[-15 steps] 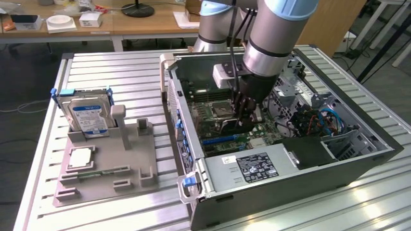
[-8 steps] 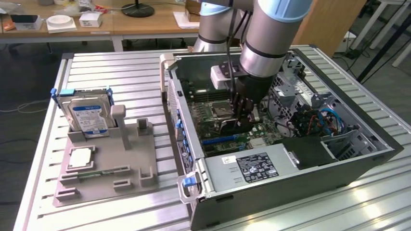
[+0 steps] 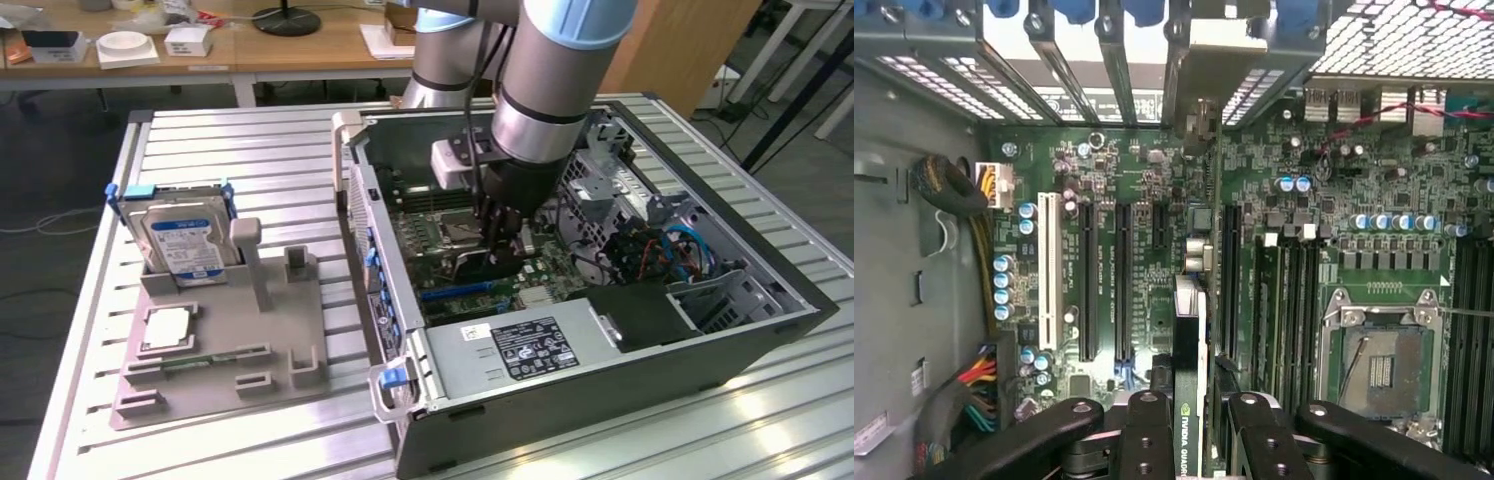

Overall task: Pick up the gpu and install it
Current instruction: 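Insert the gpu into the slot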

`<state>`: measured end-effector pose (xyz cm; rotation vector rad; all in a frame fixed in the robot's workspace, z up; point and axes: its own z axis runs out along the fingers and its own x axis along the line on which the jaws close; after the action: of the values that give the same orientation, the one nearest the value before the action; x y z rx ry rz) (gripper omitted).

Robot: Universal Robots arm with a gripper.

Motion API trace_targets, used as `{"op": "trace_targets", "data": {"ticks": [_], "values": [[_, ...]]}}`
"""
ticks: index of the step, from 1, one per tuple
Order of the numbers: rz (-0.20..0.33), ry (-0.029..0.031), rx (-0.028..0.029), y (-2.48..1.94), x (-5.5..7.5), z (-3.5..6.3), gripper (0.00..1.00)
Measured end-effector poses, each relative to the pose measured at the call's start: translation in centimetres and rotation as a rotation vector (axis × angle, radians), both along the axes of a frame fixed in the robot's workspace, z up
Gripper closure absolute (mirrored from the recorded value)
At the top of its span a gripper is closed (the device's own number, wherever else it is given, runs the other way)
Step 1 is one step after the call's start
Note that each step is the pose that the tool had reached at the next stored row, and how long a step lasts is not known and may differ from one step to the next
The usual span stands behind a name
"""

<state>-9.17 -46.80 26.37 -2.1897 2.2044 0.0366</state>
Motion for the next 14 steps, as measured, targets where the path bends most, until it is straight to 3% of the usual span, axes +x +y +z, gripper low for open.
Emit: {"op": "trace_targets", "data": {"ticks": [9, 14], "values": [[0.002, -0.003, -0.0024, 0.01, -0.29, -0.09, 0.74], [0.003, -0.0085, -0.0025, 0.02, -0.55, -0.13, 0.74]]}}
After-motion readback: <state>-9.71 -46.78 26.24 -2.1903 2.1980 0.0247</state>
